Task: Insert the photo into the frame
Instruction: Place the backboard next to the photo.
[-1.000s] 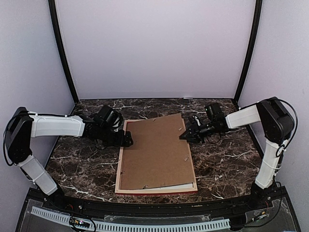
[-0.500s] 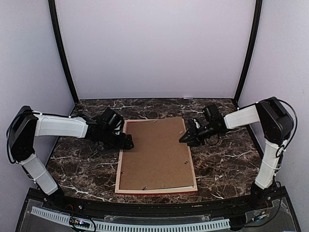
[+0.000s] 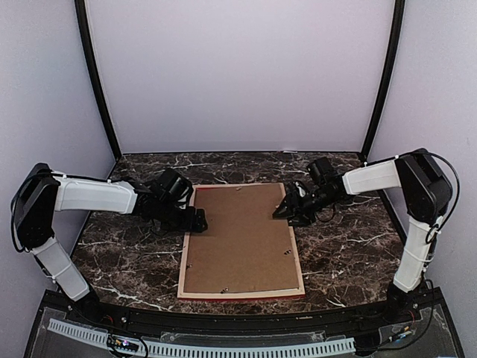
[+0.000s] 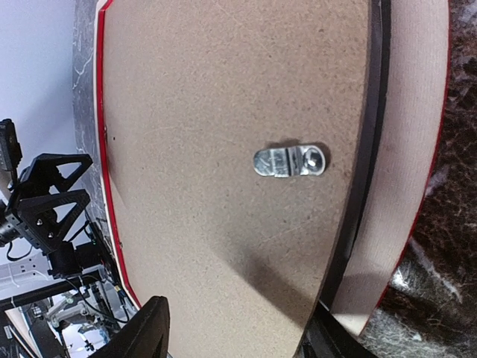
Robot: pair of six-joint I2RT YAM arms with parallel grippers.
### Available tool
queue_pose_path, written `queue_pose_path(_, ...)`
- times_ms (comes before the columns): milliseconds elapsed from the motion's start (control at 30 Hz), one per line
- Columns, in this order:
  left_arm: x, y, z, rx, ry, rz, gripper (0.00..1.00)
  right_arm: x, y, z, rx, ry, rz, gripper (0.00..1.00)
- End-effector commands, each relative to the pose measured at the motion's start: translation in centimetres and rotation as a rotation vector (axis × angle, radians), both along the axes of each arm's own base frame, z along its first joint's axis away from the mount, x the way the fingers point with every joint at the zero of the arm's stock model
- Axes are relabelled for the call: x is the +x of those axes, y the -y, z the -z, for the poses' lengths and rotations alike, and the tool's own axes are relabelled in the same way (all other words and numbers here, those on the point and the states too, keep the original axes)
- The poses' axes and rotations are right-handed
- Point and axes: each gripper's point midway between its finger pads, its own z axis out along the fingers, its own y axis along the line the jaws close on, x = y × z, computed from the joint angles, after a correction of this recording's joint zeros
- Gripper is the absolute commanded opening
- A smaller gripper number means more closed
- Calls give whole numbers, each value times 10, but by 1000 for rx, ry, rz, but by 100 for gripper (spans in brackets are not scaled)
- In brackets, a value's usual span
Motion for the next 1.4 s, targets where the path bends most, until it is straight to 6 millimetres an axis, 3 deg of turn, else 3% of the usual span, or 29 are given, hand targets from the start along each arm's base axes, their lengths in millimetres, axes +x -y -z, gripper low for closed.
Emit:
queue_pose_path(0, 0, -4, -2, 27, 17, -10, 90, 9, -5, -18, -30, 84, -19, 59)
queue_pose_path(1367, 5, -19, -13, 117, 59, -16, 91, 8, -10, -13, -236, 148, -59, 61)
